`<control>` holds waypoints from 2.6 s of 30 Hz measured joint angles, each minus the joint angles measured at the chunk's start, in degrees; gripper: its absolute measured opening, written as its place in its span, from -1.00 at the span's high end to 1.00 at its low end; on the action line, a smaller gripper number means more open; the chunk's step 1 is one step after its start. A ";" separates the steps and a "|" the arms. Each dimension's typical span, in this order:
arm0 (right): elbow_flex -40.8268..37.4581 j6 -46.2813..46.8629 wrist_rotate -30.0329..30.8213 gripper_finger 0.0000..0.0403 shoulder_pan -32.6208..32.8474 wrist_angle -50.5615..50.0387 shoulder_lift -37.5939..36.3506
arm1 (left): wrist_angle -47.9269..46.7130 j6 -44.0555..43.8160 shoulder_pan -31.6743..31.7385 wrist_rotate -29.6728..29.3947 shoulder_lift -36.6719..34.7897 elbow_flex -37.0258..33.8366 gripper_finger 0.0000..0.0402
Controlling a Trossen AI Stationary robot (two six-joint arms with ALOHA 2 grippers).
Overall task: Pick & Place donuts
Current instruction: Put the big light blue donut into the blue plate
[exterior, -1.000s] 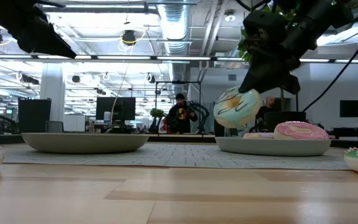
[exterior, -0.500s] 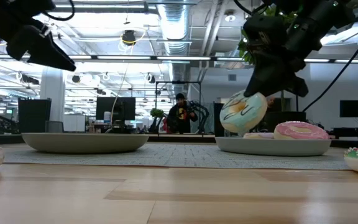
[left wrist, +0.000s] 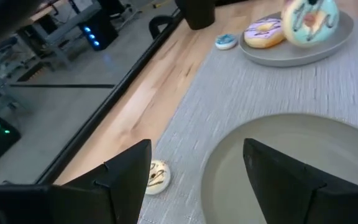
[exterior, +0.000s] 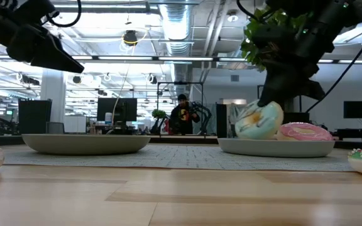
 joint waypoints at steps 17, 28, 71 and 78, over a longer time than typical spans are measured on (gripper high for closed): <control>-1.62 -0.23 0.43 0.69 -0.09 5.31 4.43 | 2.38 0.78 2.26 4.71 -1.31 -2.29 -0.23; -1.53 -1.05 0.30 0.69 0.38 5.47 4.75 | 2.89 0.86 2.28 5.10 -1.29 -2.27 -0.23; -1.53 -1.05 0.56 -0.18 0.28 5.63 4.75 | 2.19 1.08 2.28 5.51 -1.28 -2.27 -0.23; -1.53 -4.31 0.62 -0.18 0.28 5.63 4.75 | 2.16 1.05 2.28 5.51 -1.29 -2.26 -0.23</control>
